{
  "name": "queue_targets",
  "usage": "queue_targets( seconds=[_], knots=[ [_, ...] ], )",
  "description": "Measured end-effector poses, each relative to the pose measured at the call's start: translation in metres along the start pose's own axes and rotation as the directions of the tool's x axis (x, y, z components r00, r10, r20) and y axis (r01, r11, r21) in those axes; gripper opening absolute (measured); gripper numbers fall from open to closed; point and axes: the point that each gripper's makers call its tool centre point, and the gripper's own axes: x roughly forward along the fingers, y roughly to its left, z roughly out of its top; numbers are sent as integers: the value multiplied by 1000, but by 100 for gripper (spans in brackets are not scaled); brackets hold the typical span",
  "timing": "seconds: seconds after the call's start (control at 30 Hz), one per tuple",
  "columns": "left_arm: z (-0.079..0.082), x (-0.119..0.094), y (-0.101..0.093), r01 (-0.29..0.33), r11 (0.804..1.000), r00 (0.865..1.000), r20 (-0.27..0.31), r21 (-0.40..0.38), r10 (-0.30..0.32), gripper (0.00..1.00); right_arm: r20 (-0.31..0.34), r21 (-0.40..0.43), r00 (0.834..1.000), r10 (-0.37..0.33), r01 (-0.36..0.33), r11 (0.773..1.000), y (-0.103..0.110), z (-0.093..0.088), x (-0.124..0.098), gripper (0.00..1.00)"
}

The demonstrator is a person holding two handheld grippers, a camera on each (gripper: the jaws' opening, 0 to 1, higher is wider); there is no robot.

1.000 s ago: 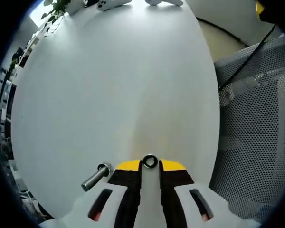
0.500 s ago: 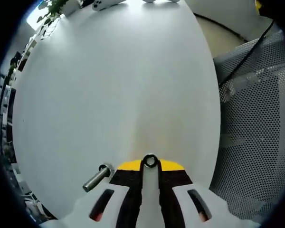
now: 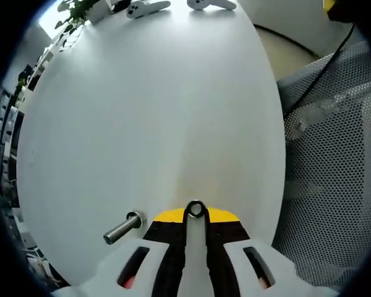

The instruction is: Place the washer onto the threaded stud by aligning its center hole with the stud, sliding it down to the base, and recovering from edge contact or off-axis alignment until the washer reaches the visible bottom stop.

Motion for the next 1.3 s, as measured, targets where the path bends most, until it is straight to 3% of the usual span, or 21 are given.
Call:
queue_targets(
  seconds=[0.2, 0.4, 0.87, 1.3],
  knots=[
    [4, -18, 11, -24, 997, 998, 60, -71, 28, 8, -5, -2, 1000, -2, 2, 1000, 0, -1, 0, 35],
    [-6, -33, 23, -52, 993, 995, 79, -103, 60, 8, -3, -3, 1000, 1, -1, 1000, 0, 0, 0, 35],
    [0, -80, 52, -152, 981, 976, 136, -121, 169, 8, -6, -7, 1000, 5, -5, 1000, 2, -1, 0, 35],
    [-4, -61, 67, -171, 984, 982, 72, -58, 175, 8, -7, -4, 1000, 4, -4, 1000, 1, -1, 0, 35]
  ],
)
